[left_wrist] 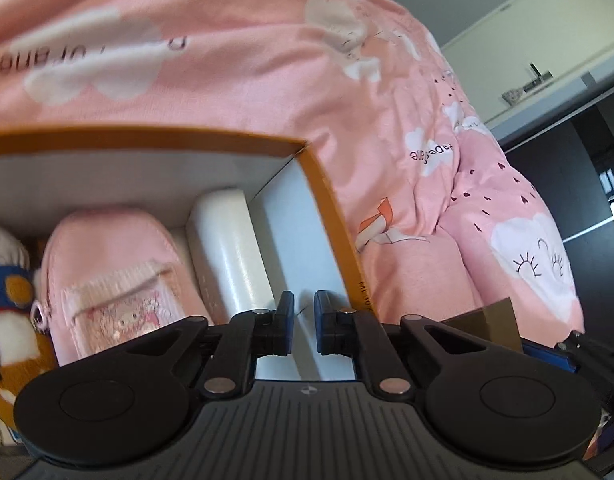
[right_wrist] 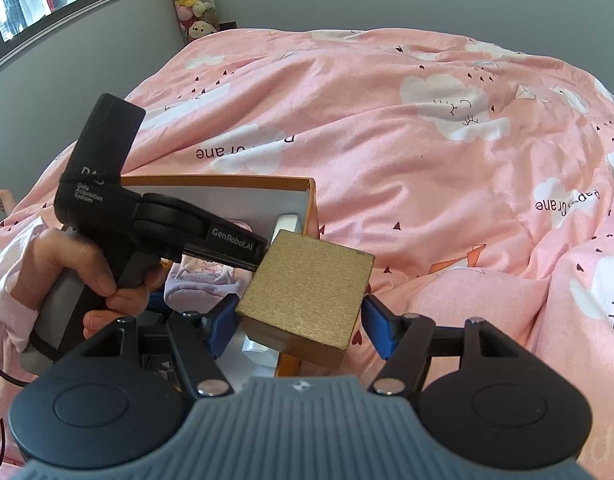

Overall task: Organize objects
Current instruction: 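Lower the white box into the orange box and open the left gripper while the right carries the gold box, then carry the gold box over the orange box with the right gripper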

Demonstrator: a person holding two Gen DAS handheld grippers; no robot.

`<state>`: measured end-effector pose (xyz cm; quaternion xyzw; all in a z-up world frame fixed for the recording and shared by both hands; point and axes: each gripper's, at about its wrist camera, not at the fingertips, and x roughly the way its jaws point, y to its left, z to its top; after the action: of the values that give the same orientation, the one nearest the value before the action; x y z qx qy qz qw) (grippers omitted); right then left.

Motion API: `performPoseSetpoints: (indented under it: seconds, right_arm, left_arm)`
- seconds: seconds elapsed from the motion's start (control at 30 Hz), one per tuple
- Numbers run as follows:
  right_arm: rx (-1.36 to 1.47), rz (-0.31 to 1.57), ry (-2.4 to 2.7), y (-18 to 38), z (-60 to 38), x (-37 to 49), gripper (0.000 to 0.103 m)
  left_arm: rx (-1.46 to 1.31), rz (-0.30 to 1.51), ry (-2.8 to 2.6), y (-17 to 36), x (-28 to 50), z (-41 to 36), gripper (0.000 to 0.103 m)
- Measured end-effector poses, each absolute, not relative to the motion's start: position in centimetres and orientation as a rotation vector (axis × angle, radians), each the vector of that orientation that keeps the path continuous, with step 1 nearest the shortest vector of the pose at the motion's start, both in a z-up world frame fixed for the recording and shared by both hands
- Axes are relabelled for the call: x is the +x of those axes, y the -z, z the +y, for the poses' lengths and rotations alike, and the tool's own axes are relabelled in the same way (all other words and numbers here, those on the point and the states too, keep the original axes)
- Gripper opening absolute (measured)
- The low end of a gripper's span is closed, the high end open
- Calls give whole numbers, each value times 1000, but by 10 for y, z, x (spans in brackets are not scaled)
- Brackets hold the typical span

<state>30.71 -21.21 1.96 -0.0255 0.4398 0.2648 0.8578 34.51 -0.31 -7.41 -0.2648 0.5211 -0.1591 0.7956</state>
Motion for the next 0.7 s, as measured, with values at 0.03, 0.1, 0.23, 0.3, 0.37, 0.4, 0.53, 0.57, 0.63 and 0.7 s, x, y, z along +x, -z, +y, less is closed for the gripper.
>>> performPoseSetpoints:
  seconds: [0.03,0.1,0.23,0.3,0.37,0.4,0.53,0.57,0.63,0.7]
  right_arm:
    - [-52,923,-556,-20,-212,306,68]
    - [-46,924,-556,-19,-213,306,68]
    - [-47,926,-560,-19,-212,305,68]
    - [-50,926,-562,-20,-212,304,68]
    - [-52,924,-563,-20,-212,304,68]
    - [-52,923,-563,-20,-212,303,68]
    - [-44,920,-570,-21,-211,302,68]
    - [-44,919,-573,-21,-210,301,68]
    - [-43,918,-579,-21,-208,300,68]
    - [-47,921,-583,-21,-207,299,68]
  left_arm:
    - [-577,1132,341,78,345,-3,8]
    - [-553,1147,327,82,344,-4,4]
    - [-497,1138,310,79,339,-5,4]
    - [-479,1132,314,75,337,-1,3]
    - [-398,1128,295,69,335,-2,3]
    - [-338,1129,280,67,334,-4,3]
    - [-152,1148,224,72,331,-14,3]
    - [-175,1152,240,76,331,-12,3]
    - [-209,1156,259,82,332,-9,3]
    - [-235,1151,266,84,334,-9,3]
